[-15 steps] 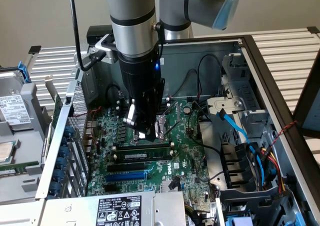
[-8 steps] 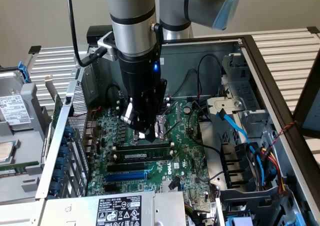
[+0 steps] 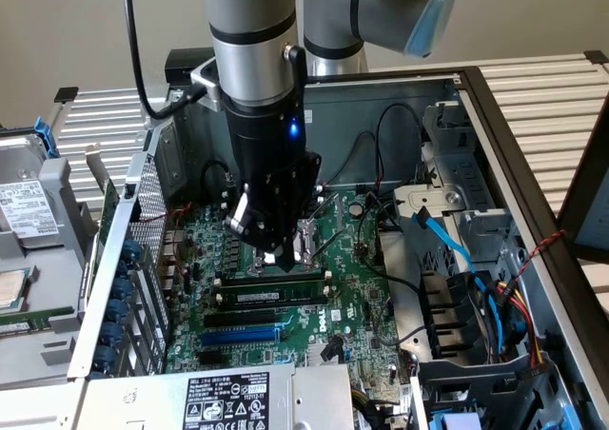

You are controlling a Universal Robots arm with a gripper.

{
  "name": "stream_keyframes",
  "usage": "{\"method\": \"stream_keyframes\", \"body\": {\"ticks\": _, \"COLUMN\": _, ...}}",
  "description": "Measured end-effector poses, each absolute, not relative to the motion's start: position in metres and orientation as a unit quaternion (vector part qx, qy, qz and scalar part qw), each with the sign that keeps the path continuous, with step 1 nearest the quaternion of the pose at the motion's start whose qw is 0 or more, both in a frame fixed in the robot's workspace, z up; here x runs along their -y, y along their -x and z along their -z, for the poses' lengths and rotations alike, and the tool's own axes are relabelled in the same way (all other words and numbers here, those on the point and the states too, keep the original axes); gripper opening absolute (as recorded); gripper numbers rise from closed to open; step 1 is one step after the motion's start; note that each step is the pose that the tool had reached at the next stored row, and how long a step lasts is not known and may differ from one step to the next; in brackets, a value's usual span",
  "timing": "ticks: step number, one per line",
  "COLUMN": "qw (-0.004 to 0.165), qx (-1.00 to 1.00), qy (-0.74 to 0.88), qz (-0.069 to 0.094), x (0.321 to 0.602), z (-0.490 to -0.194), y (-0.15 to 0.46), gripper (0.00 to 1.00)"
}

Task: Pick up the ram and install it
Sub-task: 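Press down the ram until it locks into place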

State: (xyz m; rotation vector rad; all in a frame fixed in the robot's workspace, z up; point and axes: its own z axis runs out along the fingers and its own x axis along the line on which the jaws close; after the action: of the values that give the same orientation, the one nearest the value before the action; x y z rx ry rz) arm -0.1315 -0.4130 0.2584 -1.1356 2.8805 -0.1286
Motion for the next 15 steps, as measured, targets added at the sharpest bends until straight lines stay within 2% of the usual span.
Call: {"method": "stream_keyframes", "body": {"ticks": 15, "qw": 0.017, "qx": -0.961, "qy": 0.273, "qz": 0.043, "x": 0.4131, "z": -0.2593, "y": 0.1315, "gripper": 0.1}}
